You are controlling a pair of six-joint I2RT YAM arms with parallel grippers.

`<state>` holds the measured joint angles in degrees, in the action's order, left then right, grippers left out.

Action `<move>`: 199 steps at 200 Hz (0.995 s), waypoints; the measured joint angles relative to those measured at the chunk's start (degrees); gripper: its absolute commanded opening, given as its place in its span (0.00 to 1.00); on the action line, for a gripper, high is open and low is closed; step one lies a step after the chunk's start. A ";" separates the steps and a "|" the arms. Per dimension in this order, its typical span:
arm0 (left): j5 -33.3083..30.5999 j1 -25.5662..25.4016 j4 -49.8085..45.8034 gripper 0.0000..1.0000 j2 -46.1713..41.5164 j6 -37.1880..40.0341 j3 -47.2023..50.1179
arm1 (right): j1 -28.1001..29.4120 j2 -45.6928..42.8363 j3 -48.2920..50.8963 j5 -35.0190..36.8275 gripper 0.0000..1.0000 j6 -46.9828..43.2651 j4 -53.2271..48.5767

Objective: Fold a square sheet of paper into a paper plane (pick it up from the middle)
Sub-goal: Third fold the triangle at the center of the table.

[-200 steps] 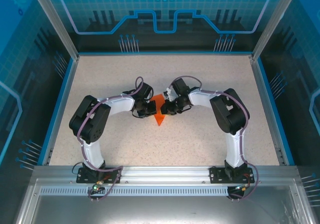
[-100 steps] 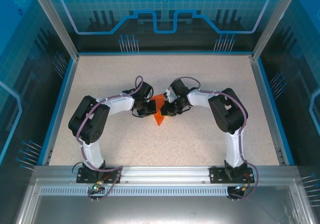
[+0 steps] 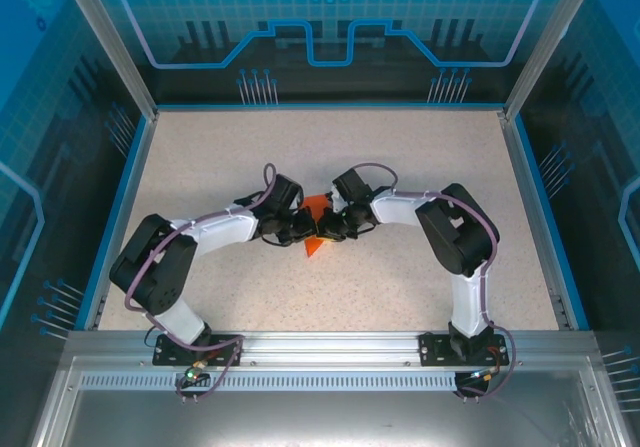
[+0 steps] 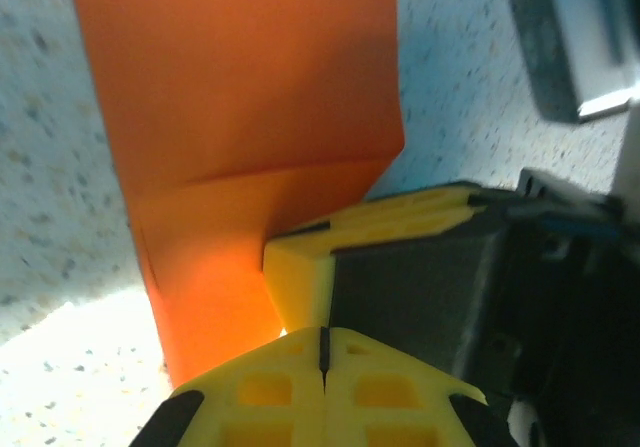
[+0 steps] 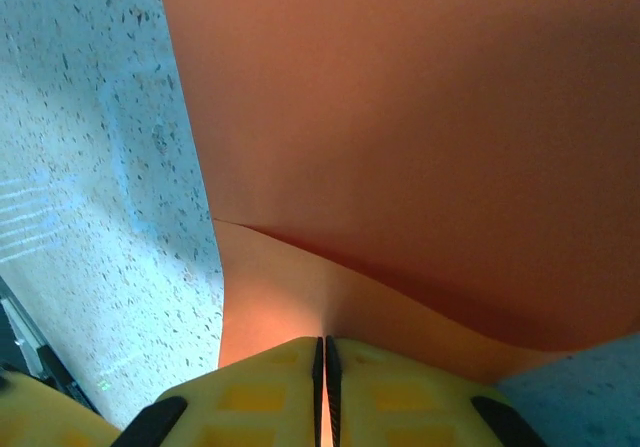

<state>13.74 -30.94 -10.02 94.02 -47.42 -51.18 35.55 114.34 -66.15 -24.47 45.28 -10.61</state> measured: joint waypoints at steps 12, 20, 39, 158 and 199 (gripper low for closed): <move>-0.22 -0.17 0.35 0.00 -0.13 -1.07 0.39 | 0.04 -0.22 0.44 0.02 0.13 1.07 0.63; -0.42 -0.20 0.74 0.00 -0.31 -1.95 0.85 | 0.04 -0.24 0.63 -0.04 0.13 1.55 0.96; -0.46 -0.20 2.05 0.00 -0.74 -3.56 2.45 | 0.02 -0.26 0.96 -0.42 0.12 2.36 1.75; -0.37 -0.20 7.56 0.00 -1.97 -7.67 6.05 | -1.01 -0.26 2.80 -3.48 0.11 4.35 5.38; -0.42 -0.76 4.48 0.00 -2.05 -8.15 9.01 | -1.09 -0.17 2.84 -4.28 0.11 5.25 5.75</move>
<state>13.32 -31.70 -5.54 91.96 -55.57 -42.17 34.46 114.17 -63.31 -28.75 50.52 -4.86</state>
